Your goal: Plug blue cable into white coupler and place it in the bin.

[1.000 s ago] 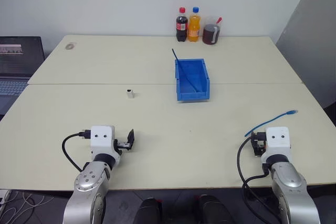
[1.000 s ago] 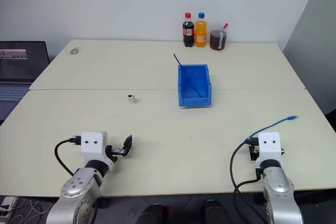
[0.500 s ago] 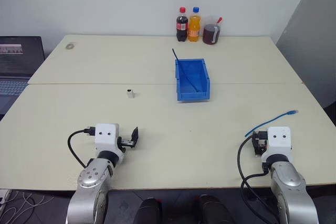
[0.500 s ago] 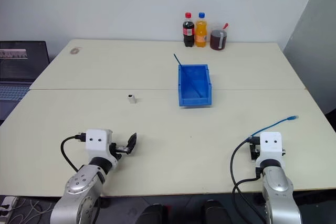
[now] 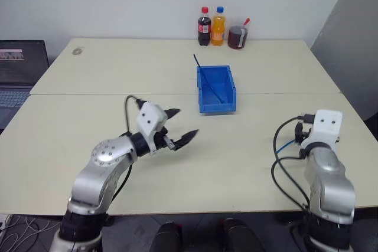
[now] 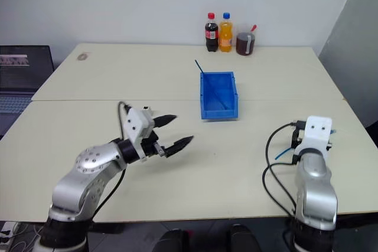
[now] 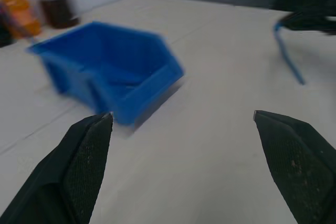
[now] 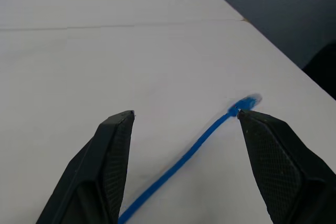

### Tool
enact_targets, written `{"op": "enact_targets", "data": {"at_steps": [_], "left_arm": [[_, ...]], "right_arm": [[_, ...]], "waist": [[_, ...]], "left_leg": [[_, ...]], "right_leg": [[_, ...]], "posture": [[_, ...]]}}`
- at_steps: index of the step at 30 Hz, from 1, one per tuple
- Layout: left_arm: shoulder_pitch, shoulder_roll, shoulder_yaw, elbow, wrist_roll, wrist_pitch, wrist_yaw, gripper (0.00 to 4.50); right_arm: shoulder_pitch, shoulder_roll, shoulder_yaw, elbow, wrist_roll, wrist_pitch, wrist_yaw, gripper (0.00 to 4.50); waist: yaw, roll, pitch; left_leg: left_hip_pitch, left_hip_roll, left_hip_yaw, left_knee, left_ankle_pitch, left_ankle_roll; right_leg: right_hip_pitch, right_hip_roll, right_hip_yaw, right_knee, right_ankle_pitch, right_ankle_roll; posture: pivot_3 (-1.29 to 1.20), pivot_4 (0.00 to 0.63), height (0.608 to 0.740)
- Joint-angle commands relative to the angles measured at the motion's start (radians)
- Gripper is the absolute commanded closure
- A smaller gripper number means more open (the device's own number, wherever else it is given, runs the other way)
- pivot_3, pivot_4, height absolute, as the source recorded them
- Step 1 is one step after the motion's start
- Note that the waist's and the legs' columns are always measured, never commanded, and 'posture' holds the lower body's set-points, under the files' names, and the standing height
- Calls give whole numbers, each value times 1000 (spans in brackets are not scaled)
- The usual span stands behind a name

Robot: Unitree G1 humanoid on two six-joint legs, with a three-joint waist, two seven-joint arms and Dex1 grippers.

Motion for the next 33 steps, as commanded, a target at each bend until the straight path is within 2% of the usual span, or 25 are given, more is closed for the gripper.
{"op": "enact_targets", "data": {"at_steps": [1,6,11,14,16,22,25,31,33], "left_arm": [[-118,18,-61,86,-17,-70,-173,8],[-196,19,-82,187,6,-143,-260,8],[-192,24,-79,220,18,-178,-291,8],[-192,22,-77,230,34,-195,-283,0],[-198,19,-71,241,43,-203,-271,0],[-195,26,-53,226,31,-184,-258,0],[-182,35,-47,210,24,-175,-258,0],[-163,43,-40,177,16,-153,-255,0],[-158,43,-39,169,15,-149,-255,0]], "right_arm": [[-118,-31,-71,210,7,-44,-72,1182],[-233,-3,-182,395,54,-61,-181,1182],[-263,45,-235,453,101,-49,-242,1182],[-271,79,-255,451,132,-56,-268,1678],[-273,92,-255,446,143,-53,-278,2212],[-270,73,-242,467,154,-60,-283,3840],[-265,62,-247,481,159,-61,-290,4447],[-251,58,-245,472,175,-54,-304,4447],[-240,36,-207,465,171,-52,-266,4447]], "waist": [[0,0,0],[-4,0,0],[-10,0,0],[-10,0,0],[-13,0,0],[-18,0,0],[-18,0,0],[-12,0,0],[-9,-1,0]], "left_leg": [[0,0,0,-1,0,0],[-4,1,2,-2,0,1],[-6,2,1,-1,0,1],[-6,2,0,0,0,1],[-6,2,-1,0,0,1],[-6,2,-3,0,0,1],[-7,2,-3,0,0,1],[-7,2,-4,0,0,1],[-7,2,-4,0,0,1]], "right_leg": [[0,0,0,0,-1,1],[-8,1,3,2,-1,0],[-8,1,3,2,2,-4],[-8,1,3,2,2,-4],[-8,2,3,3,0,0],[-8,2,2,4,0,0],[-8,2,2,3,0,0],[-7,2,2,3,0,0],[-7,2,2,3,0,0]], "posture": [[0,150,740],[0,150,740],[0,150,740],[0,150,740],[0,150,740],[0,150,740],[0,150,740],[0,150,740],[0,150,740]]}}
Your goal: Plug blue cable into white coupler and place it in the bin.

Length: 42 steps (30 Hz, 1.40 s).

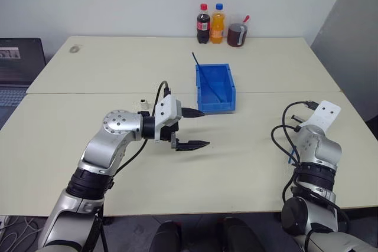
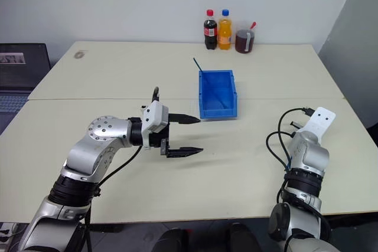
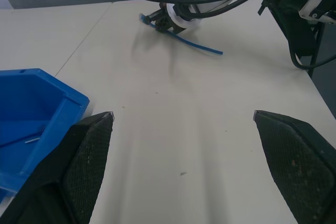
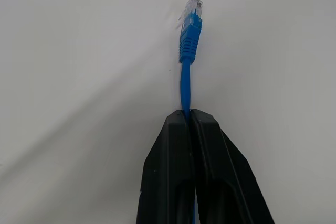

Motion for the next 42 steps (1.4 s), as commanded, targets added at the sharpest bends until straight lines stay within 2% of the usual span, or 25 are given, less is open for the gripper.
{"op": "enact_targets", "data": {"at_steps": [1,5,6,8,11,13,15,20,26,32,37,39,42], "left_arm": [[5,7,27,-51,-25,4,8,0],[50,42,72,-99,-46,34,21,0],[84,57,107,-124,-60,50,38,0],[185,81,195,-189,-93,91,95,0],[396,87,307,-319,-100,120,185,0],[553,66,361,-423,-103,140,252,0],[674,43,383,-500,-92,136,304,0],[1014,-108,370,-680,-10,76,482,0],[1203,-237,294,-766,130,-17,656,0],[1332,-339,203,-802,219,-83,783,0],[1351,-354,153,-822,253,-87,825,0],[1337,-348,157,-827,246,-74,828,0],[1307,-328,183,-822,217,-56,816,0]], "right_arm": [[44,-32,36,9,3,25,42,4447],[90,-146,252,-95,89,59,405,4447],[113,-203,311,-140,117,63,518,4447],[176,-365,446,-217,153,15,792,4447],[214,-541,540,-286,249,-48,1141,4447],[188,-605,601,-281,264,-126,1292,4447],[150,-630,665,-250,227,-233,1384,4447],[-41,-461,836,-86,194,-377,1523,4447],[-141,-289,1017,173,31,-719,1601,4447],[-202,-180,1072,439,-66,-966,1632,4447],[-221,-153,1058,511,-48,-953,1732,4447],[-233,-153,1050,518,-22,-889,1812,4447],[-286,-158,1045,526,33,-682,1986,4447]], "waist": [[3,0,0],[1,0,0],[-4,0,0],[-19,3,2],[-23,6,4],[-25,6,5],[-28,1,9],[-28,-5,13],[-3,-5,13],[0,-6,14],[-5,-5,14],[-6,-5,14],[-7,-4,15]], "left_leg": [[0,0,0,0,0,0],[0,0,1,0,0,0],[0,0,1,0,0,0],[1,1,2,0,0,0],[1,2,1,-1,-1,2],[2,3,0,-1,-4,7],[1,3,0,0,-4,6],[7,15,3,1,-4,6],[8,15,5,2,-4,6],[7,15,11,1,-4,6],[8,15,11,1,-4,6],[8,15,10,1,-4,6],[8,16,9,1,-4,6]], "right_leg": [[0,0,0,0,0,0],[0,0,1,0,0,0],[0,0,1,0,0,0],[-1,1,1,0,0,1],[-2,2,1,-1,0,0],[-1,2,2,-1,-1,0],[-1,2,2,-1,-1,0],[1,4,4,-1,2,-3],[2,7,4,0,2,-9],[0,7,5,-2,2,-9],[0,8,5,0,2,-10],[0,9,5,0,1,-13],[0,10,4,1,2,-13]], "posture": [[0,150,740],[0,150,740],[0,150,740],[0,150,740],[0,150,740],[0,150,740],[0,150,740],[0,150,740],[0,150,740],[0,150,740],[0,150,740],[0,150,740],[0,150,740]]}}
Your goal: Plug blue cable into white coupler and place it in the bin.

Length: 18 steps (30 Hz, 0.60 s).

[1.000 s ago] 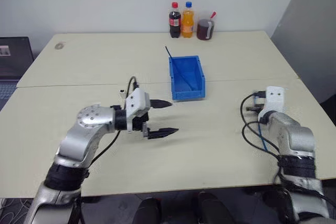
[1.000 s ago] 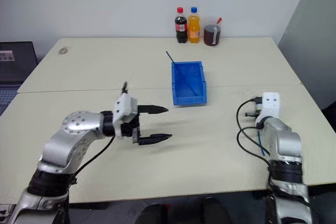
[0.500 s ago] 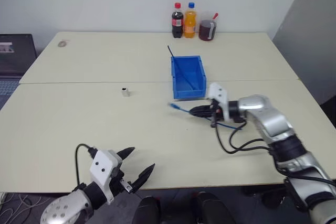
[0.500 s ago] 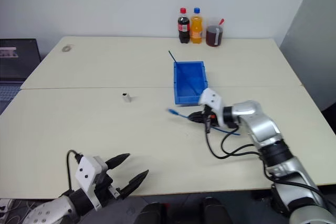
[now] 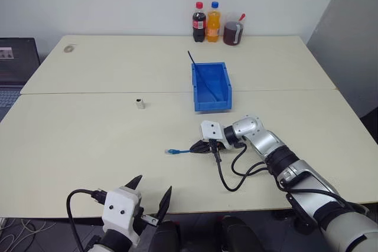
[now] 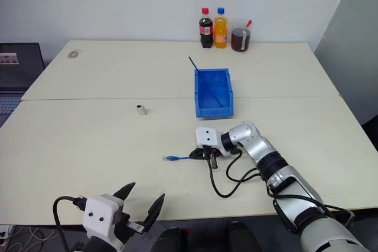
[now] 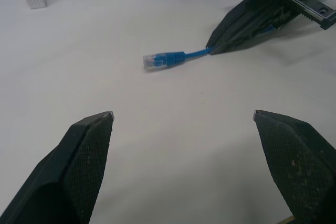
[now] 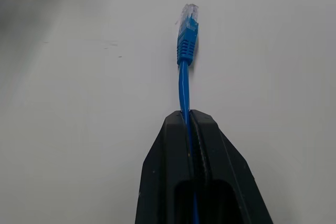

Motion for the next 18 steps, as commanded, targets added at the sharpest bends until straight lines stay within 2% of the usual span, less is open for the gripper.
{"op": "enact_targets", "data": {"at_steps": [1,5,9,12,18], "left_arm": [[-28,28,29,-30,-32,3,-17,0],[-53,51,41,-8,-44,-1,-34,0],[-85,64,37,-11,-58,20,-36,0],[-92,68,31,-12,-68,30,-37,0],[-156,74,5,-12,-81,84,-34,0]], "right_arm": [[-92,-12,10,20,84,240,207,4447],[-170,2,47,110,118,349,245,4447],[-215,30,54,231,89,330,245,3842],[-210,17,54,246,71,292,245,3187],[-225,-23,-66,263,63,258,141,1675]], "waist": [[-1,0,0],[-8,1,1],[-10,1,1],[-8,2,1],[-5,2,1]], "left_leg": [[0,0,0,0,0,0],[0,1,-1,0,0,0],[0,1,-1,-1,0,0],[0,1,-1,-1,0,0],[0,-1,0,0,0,0]], "right_leg": [[0,0,0,0,0,0],[0,0,-1,1,0,-1],[0,0,0,1,0,-1],[0,1,-1,1,0,-1],[1,1,-1,1,1,1]], "posture": [[0,150,740],[0,150,740],[0,150,740],[0,150,740],[0,150,740]]}}
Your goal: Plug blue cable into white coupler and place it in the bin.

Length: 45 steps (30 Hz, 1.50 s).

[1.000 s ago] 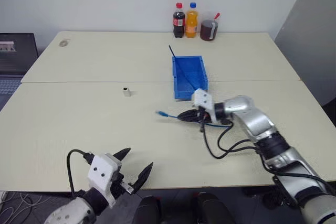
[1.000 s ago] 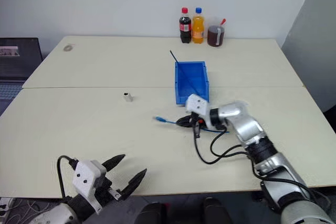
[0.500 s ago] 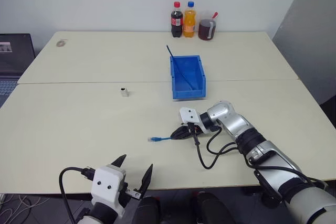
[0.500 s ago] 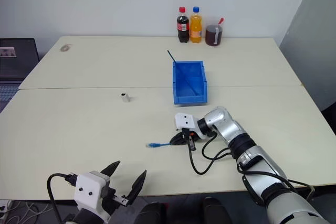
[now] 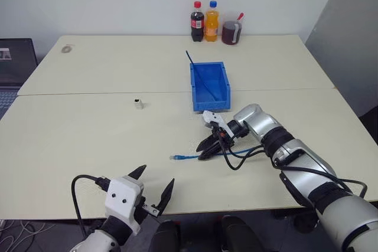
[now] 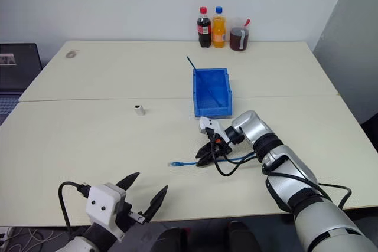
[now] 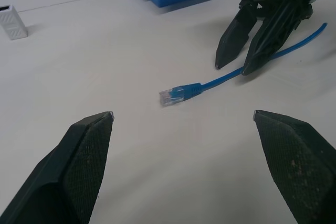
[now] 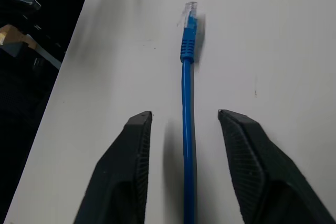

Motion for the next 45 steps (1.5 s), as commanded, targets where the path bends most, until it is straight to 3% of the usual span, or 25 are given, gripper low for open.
{"op": "enact_targets", "data": {"at_steps": [1,4,9,14,18,21,24,27,30,35,44,45], "left_arm": [[-40,7,-14,-17,-23,27,4,0],[-63,18,-9,-6,-35,38,-8,0],[-68,48,19,9,-58,29,-36,0],[-75,91,70,39,-56,12,-63,0],[-157,205,121,128,-36,-16,-143,0],[-298,351,133,249,-32,-51,-265,0],[-426,465,97,403,-19,-179,-412,0],[-575,513,36,619,-2,-342,-544,0],[-741,503,-43,839,-12,-469,-701,0],[-1002,427,-133,1134,-31,-538,-886,0],[-1172,352,-203,1359,-10,-678,-1072,0],[-1183,346,-205,1374,-10,-689,-1083,185]], "right_arm": [[-37,-52,-104,6,2,-13,-39,1459],[-33,-103,-164,-49,15,5,-58,726],[114,-206,-247,-451,107,218,-64,726],[360,-245,-298,-931,184,403,-211,726],[537,-248,-330,-1182,174,394,-364,726],[654,-235,-384,-1319,173,346,-478,726],[788,-261,-413,-1419,145,256,-537,726],[893,-277,-442,-1474,142,247,-606,726],[935,-270,-454,-1499,145,261,-674,726],[974,-251,-484,-1557,176,321,-781,726],[1083,-262,-540,-1686,223,406,-890,726],[1090,-263,-541,-1695,224,411,-898,705]], "waist": [[4,0,0],[3,0,0],[2,0,0],[5,0,0],[9,0,0],[18,0,0],[27,0,-1],[30,0,-1],[26,0,-1],[27,0,-1],[24,0,-2],[26,-1,-2]], "left_leg": [[0,0,0,0,0,0],[0,0,0,0,0,0],[-1,0,-1,-1,0,0],[-1,2,-4,-1,0,0],[-1,1,-6,-1,0,0],[-1,0,-6,0,0,0],[0,0,-6,0,0,-1],[-1,-1,-1,0,0,-1],[-2,-1,2,0,0,-1],[-1,0,0,0,0,-1],[-2,0,0,0,0,-1],[-2,0,0,0,0,-1]], "right_leg": [[0,0,0,0,0,0],[0,0,0,0,1,0],[-1,0,1,-1,2,-4],[-1,0,0,0,-1,-2],[-1,1,-2,0,-1,-2],[0,2,-3,2,0,-2],[0,2,-4,1,1,-2],[0,1,-3,-1,0,-1],[-1,0,-2,-2,0,0],[-1,2,-3,0,1,1],[-1,3,-2,0,1,1],[-1,3,-2,0,1,1]], "posture": [[0,150,740],[0,150,740],[0,150,740],[0,150,740],[0,150,740],[0,150,740],[0,150,740],[0,150,740],[0,150,740],[0,150,740],[0,150,740],[0,150,740]]}}
